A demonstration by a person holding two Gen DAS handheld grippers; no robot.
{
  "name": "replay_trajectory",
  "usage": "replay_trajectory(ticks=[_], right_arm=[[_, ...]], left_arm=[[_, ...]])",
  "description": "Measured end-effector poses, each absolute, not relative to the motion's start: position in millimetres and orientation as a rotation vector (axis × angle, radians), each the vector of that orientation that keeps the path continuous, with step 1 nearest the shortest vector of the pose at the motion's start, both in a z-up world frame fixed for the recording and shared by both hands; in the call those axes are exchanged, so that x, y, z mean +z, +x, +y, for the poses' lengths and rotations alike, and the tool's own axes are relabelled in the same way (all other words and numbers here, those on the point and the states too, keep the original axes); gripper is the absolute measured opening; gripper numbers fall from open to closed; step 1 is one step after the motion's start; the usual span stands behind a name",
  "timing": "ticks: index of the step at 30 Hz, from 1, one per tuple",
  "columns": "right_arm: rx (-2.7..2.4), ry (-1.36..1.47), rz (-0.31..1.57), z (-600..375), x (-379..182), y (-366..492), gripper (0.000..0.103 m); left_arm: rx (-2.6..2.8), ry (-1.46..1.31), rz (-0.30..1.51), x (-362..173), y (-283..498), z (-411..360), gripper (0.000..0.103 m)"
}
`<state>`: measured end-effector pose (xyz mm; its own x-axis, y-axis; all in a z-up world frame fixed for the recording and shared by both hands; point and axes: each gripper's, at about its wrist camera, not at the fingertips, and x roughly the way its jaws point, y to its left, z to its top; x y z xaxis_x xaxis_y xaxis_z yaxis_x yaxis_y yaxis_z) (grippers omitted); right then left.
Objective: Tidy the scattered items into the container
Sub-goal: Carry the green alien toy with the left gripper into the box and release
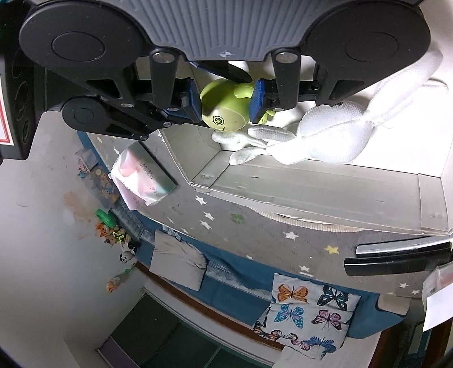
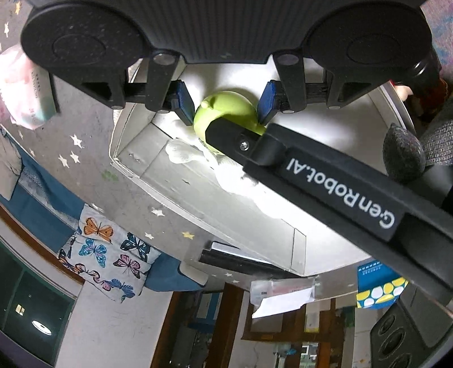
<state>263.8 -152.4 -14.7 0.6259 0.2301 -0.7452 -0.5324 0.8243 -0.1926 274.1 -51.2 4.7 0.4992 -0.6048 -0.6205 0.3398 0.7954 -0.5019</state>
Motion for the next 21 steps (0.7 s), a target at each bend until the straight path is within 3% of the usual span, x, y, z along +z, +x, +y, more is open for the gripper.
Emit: replay_trajectory(ticks=[9,21], right_arm=[[0.448,-0.393,0.758,-157.1,-12.4,265.7,0.051],[0.419,-0.316,0.654,-175.6,10.3,236.4,0.066]], left_arm=[[-0.558,-0.32,0.849,13.4,265.8,-47.5,0.039],[-0.53,-0.301,0.779,37.7,234.9,-42.7,0.039]])
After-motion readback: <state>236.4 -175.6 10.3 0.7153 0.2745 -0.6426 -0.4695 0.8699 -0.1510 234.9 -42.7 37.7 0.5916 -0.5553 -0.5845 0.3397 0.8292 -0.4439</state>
